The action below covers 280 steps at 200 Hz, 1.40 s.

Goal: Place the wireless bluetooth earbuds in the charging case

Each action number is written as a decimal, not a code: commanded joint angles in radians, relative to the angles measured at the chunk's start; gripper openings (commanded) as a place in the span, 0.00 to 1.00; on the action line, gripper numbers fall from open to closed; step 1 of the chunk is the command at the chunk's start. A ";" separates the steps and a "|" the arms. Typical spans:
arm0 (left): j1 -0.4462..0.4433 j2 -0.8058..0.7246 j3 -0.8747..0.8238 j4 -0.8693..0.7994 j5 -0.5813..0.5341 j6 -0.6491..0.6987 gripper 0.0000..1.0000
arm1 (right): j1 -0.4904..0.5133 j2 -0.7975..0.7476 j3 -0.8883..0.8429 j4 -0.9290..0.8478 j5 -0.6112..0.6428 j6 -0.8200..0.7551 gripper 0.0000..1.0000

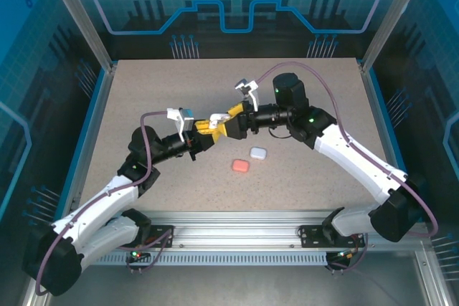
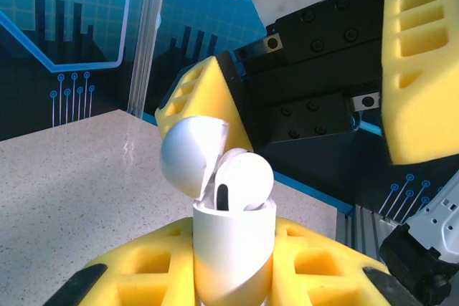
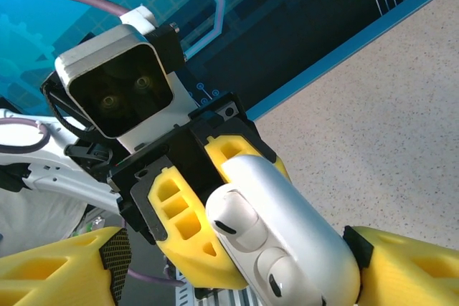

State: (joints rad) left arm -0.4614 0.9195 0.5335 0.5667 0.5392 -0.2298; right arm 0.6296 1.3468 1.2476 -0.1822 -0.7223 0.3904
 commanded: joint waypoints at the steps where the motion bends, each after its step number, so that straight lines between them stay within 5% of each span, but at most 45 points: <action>1: -0.006 0.004 0.017 0.017 0.007 0.016 0.00 | 0.013 -0.048 0.026 -0.011 0.016 -0.037 0.80; 53: -0.006 0.002 0.016 -0.015 0.002 0.013 0.00 | 0.013 -0.074 0.046 -0.154 0.168 -0.121 0.81; 122: -0.005 0.057 -0.051 -0.131 -0.107 -0.078 0.00 | -0.030 -0.225 -0.051 -0.424 0.904 -0.091 0.92; 216: -0.005 0.515 -0.048 -0.034 -0.143 -0.391 0.00 | -0.172 -0.342 -0.263 -0.471 0.886 -0.029 0.96; 280: -0.002 0.703 0.072 -0.159 -0.166 -0.481 0.00 | -0.211 -0.347 -0.277 -0.497 0.880 -0.036 0.96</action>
State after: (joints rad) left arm -0.4610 1.6012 0.5446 0.4660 0.3992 -0.6609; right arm 0.4412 1.0195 0.9821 -0.6518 0.1513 0.3481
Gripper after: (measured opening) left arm 0.223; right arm 0.961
